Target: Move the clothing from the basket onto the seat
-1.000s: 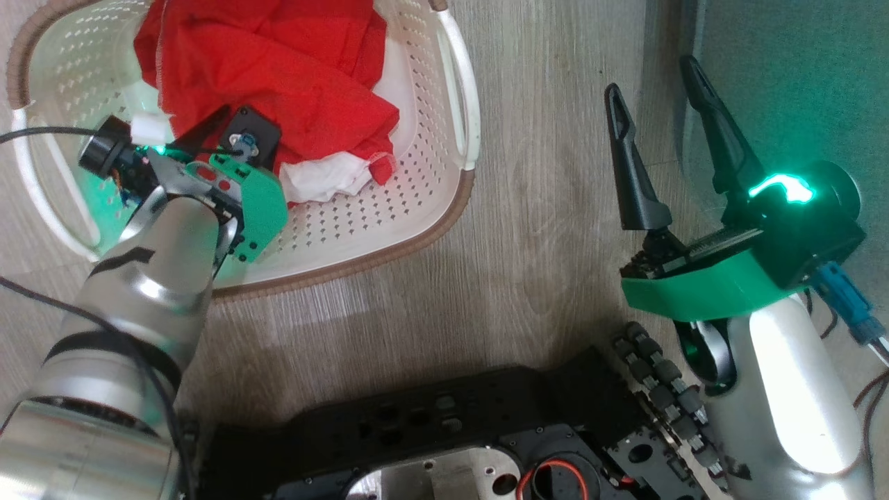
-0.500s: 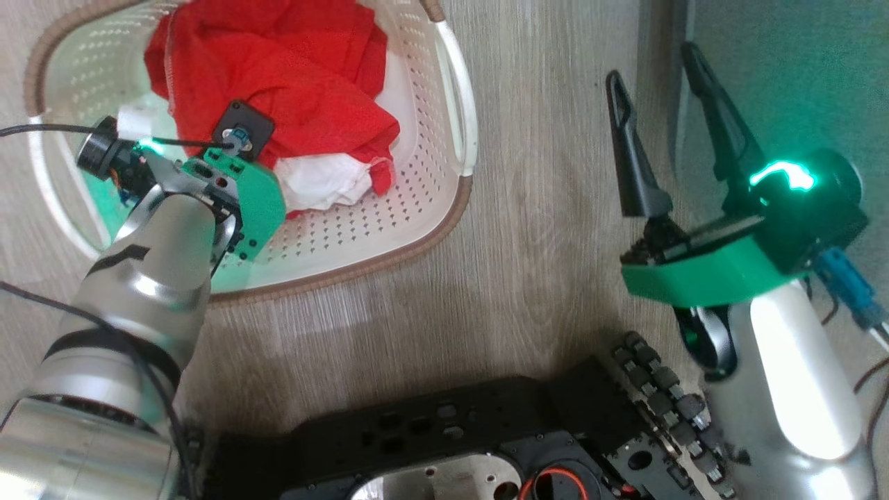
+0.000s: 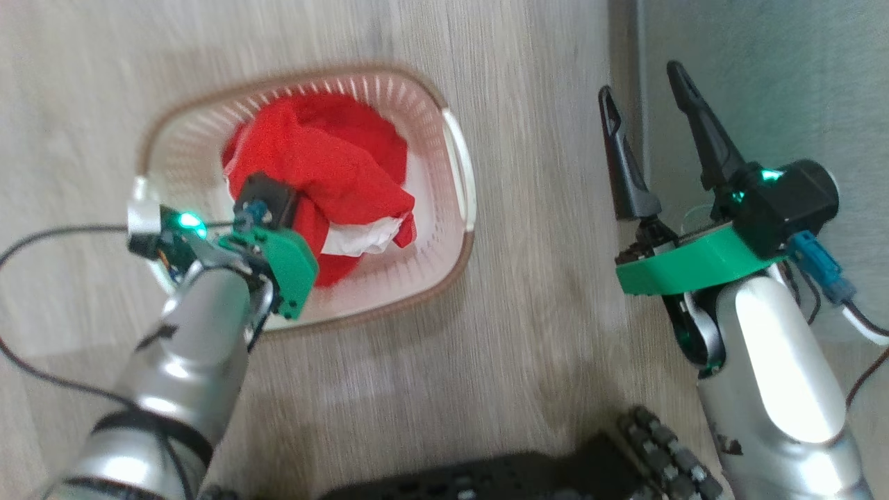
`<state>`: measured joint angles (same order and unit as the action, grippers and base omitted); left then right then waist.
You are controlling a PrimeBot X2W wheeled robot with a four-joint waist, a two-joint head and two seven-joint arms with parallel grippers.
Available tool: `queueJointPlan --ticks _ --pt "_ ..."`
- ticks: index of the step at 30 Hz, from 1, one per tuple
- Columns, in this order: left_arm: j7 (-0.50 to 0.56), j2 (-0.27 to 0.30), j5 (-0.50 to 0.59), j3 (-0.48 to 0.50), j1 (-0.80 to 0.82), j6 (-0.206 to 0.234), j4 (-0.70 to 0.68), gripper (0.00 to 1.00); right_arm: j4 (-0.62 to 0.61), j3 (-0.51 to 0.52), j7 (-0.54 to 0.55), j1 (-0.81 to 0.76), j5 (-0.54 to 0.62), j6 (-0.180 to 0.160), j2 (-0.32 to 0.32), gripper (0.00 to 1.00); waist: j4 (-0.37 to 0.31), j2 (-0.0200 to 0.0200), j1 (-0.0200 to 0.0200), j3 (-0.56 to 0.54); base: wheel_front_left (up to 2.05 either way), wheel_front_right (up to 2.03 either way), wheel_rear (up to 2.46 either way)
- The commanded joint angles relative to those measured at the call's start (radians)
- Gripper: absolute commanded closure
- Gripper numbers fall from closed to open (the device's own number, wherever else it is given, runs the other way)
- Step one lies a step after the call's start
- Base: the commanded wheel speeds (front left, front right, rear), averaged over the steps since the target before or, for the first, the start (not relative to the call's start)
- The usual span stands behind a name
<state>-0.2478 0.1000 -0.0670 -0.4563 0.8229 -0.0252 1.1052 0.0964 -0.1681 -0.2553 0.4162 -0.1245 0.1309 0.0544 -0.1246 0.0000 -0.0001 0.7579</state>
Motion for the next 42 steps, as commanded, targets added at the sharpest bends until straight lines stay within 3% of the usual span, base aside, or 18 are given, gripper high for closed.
queueJointPlan --ticks 1,5,14,29,38,42 --pt "-0.014 0.026 -0.011 0.029 -0.048 0.009 -0.038 1.00 -0.017 -0.015 -0.006 -0.046 -0.007 0.000 -0.004 0.00 0.022 0.0000 0.0001 -0.116 0.00 0.00 0.00" --pt "-0.014 0.031 -0.029 0.058 -0.138 0.026 -0.162 1.00 0.021 -0.001 -0.006 -0.073 -0.011 0.000 -0.004 0.00 0.042 0.0000 0.0001 -0.242 0.00 0.00 0.00" --pt "-0.014 0.037 -0.042 0.141 -0.264 0.064 -0.408 1.00 0.070 0.003 -0.006 -0.130 -0.014 0.000 -0.004 0.00 0.067 0.0000 0.0001 -0.419 0.00 0.00 0.00" --pt "-0.014 0.033 0.009 0.263 -0.427 0.113 -0.859 1.00 0.091 0.001 -0.006 -0.212 -0.011 0.000 -0.004 0.00 0.090 0.0000 0.0001 -0.612 0.00 0.00 0.00" --pt "-0.014 -0.003 0.003 0.333 -0.490 0.112 -1.093 1.00 0.065 0.008 -0.006 -0.251 -0.021 0.000 -0.004 0.00 0.102 0.0000 0.0001 -0.669 0.00 0.00 0.00" --pt "-0.014 -0.019 0.003 0.346 -0.505 0.082 -1.184 1.00 0.060 0.006 -0.006 -0.267 -0.019 0.000 -0.004 0.00 0.107 0.0000 0.0001 -0.688 0.00 0.00 0.00"
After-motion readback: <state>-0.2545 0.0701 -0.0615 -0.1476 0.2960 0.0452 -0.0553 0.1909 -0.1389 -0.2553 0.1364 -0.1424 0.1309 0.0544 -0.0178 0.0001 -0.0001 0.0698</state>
